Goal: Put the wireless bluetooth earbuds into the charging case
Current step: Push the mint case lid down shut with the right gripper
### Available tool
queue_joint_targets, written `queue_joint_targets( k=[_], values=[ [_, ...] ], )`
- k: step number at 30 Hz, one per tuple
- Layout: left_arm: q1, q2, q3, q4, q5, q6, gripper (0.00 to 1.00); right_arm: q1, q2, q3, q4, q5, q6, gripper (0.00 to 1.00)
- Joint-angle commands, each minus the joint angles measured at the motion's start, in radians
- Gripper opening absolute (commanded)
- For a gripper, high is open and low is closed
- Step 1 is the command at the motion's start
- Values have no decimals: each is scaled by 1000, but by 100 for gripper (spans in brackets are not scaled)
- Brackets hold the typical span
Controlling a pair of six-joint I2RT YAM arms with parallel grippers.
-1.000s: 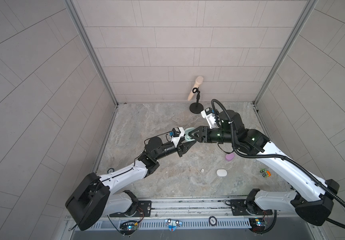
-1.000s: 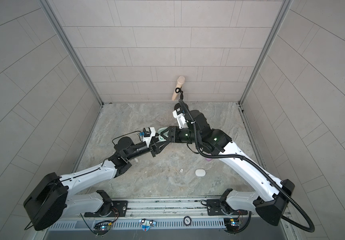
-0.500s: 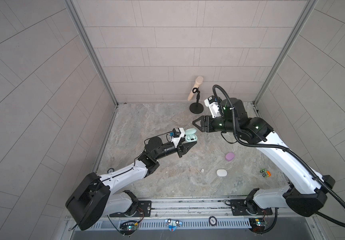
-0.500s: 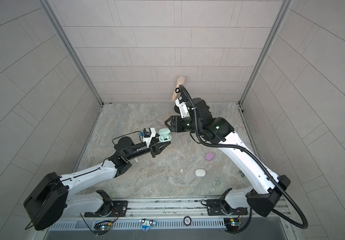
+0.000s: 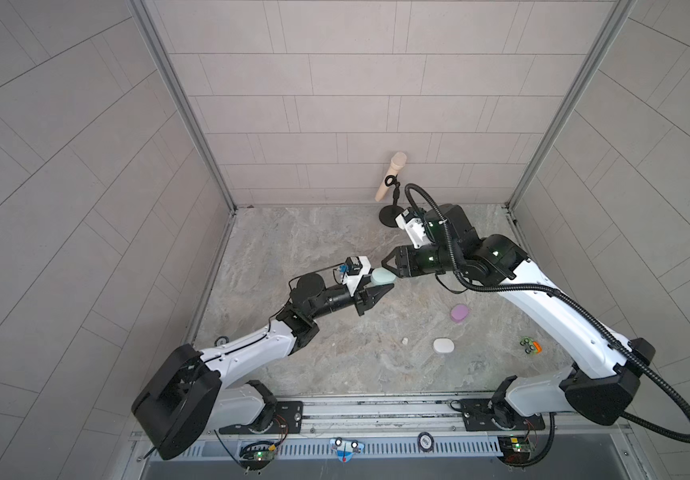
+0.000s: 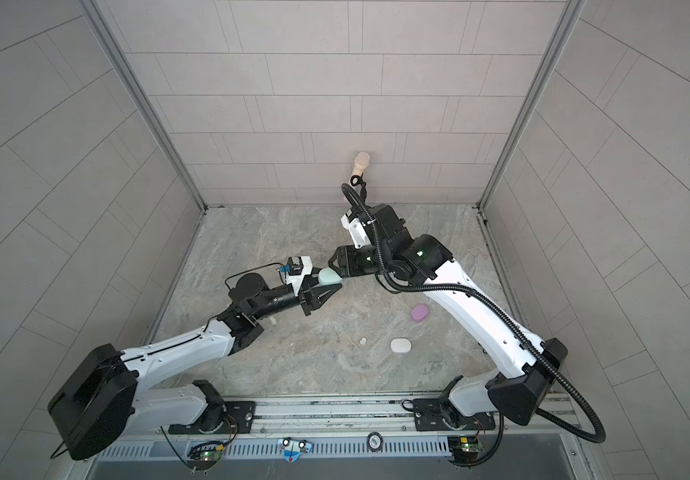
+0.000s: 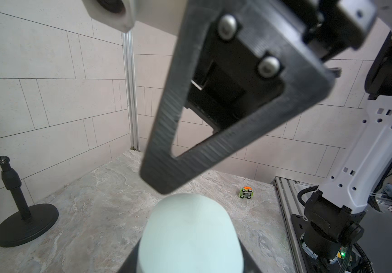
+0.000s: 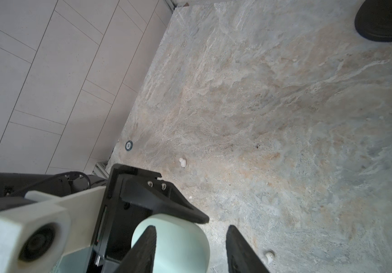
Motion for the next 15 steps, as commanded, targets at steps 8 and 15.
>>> queue_joint_targets(
  k=[8,15],
  values=[
    [-3,8,6,23,14,6,7,59,22,56,-71,56,-21,79],
    [-4,-1,5,14,11,12,7,90,71,76,-95,88,-32,81]
  ],
)
